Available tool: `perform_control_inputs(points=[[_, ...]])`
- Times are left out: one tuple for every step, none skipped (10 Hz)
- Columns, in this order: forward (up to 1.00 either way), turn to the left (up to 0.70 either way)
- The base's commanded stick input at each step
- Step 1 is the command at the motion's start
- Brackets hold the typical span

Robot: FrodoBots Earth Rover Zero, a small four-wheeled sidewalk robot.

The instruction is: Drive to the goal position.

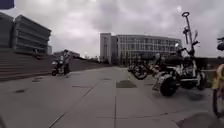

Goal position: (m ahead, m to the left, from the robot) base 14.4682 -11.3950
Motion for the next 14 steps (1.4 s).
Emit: perform_control_inputs(points=[[0.7,0.0],[0.7,0.0],[0.7,0.0],[0.7,0.0],[0.7,0.0],[0.7,0.0],[0.7,0.0],[0.7,0.0],[0.7,0.0],[0.7,0.02],[0.7,0.01],[0.7,0.0],[0.7,0.0],[0.7,0.0]])
